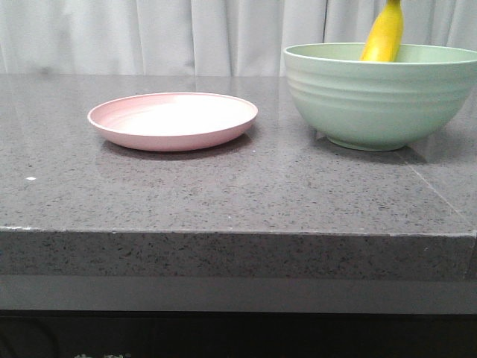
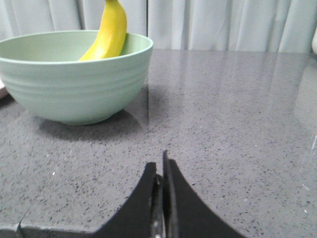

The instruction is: Transfer banana from pink plate to green bowl

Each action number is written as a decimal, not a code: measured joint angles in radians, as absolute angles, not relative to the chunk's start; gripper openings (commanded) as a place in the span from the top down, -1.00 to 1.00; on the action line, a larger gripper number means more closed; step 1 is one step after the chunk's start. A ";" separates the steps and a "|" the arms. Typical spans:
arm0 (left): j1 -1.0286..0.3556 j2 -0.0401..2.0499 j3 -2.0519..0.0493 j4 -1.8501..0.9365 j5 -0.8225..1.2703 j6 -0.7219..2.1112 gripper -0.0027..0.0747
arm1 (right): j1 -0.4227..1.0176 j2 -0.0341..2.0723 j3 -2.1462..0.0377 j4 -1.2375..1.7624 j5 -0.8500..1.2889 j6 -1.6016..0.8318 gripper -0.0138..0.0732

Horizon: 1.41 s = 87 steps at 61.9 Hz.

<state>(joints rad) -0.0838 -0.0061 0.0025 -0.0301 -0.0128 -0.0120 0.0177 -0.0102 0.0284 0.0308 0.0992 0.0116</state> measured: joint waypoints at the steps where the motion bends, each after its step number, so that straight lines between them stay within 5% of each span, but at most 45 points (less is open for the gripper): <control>1: -0.084 -0.006 0.003 -0.030 -0.013 -0.012 0.98 | 0.018 -0.010 0.028 0.031 0.099 0.014 0.84; 87: -0.084 -0.006 0.003 -0.030 -0.013 -0.012 0.98 | 0.012 -0.010 0.028 0.033 0.029 0.026 0.84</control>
<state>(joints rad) -0.0838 -0.0061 0.0025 -0.0301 -0.0128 -0.0120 0.0117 -0.0102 0.0284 0.0327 0.0292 0.0265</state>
